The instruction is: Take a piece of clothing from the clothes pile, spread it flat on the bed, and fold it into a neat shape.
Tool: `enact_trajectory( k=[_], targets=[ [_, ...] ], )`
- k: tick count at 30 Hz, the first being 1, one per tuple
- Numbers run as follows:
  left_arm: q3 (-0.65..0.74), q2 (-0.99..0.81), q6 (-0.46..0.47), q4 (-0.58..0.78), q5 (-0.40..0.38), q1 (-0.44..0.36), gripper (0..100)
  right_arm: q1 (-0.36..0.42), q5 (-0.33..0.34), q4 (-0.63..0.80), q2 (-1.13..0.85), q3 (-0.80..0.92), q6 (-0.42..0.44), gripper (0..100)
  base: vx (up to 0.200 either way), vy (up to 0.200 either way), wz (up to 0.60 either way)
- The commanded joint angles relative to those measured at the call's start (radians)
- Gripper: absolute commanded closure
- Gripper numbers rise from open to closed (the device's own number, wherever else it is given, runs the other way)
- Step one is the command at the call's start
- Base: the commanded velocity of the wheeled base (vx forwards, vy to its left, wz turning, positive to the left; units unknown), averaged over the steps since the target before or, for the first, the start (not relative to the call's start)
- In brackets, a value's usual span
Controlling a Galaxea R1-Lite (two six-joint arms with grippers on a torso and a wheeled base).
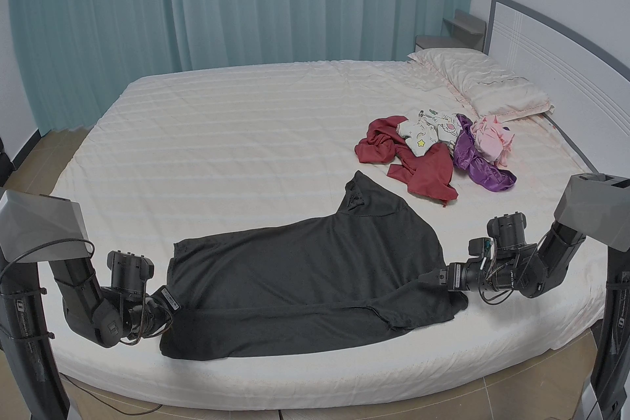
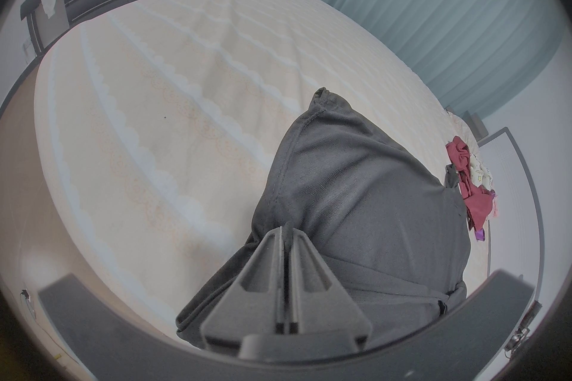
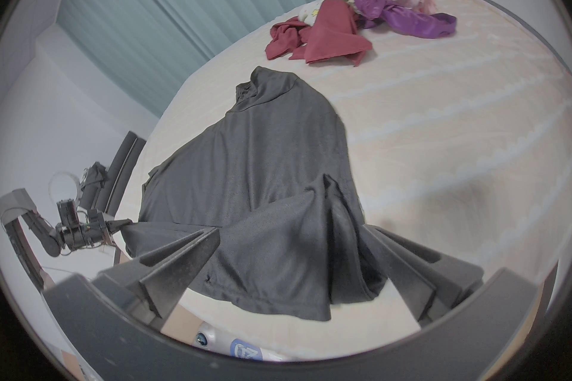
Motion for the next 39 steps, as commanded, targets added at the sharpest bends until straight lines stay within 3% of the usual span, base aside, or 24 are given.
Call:
enact_trajectory(
  k=[1, 8, 9, 39],
  targets=[
    [0.001, -0.001, -0.005, 0.0, -0.001, 0.0, 100, 0.0, 0.001, -0.003, 0.061, -0.04, -0.009, 0, 0.0, 0.0, 0.0],
    [0.001, -0.001, -0.007, 0.0, -0.001, 0.0, 100, 0.002, -0.002, 0.0, 0.099, -0.09, -0.009, 0, 0.0, 0.0, 0.0],
    [0.001, -0.001, -0.007, 0.0, -0.001, 0.0, 100, 0.003, -0.002, 0.0, 0.104, -0.091, -0.01, 100, 0.0, 0.0, 0.0],
    [-0.019, 0.031, -0.019, 0.007, 0.004, 0.008, 100, -0.037, -0.028, -0.089, 0.084, -0.142, 0.003, 100, 0.0, 0.0, 0.0]
  ],
)
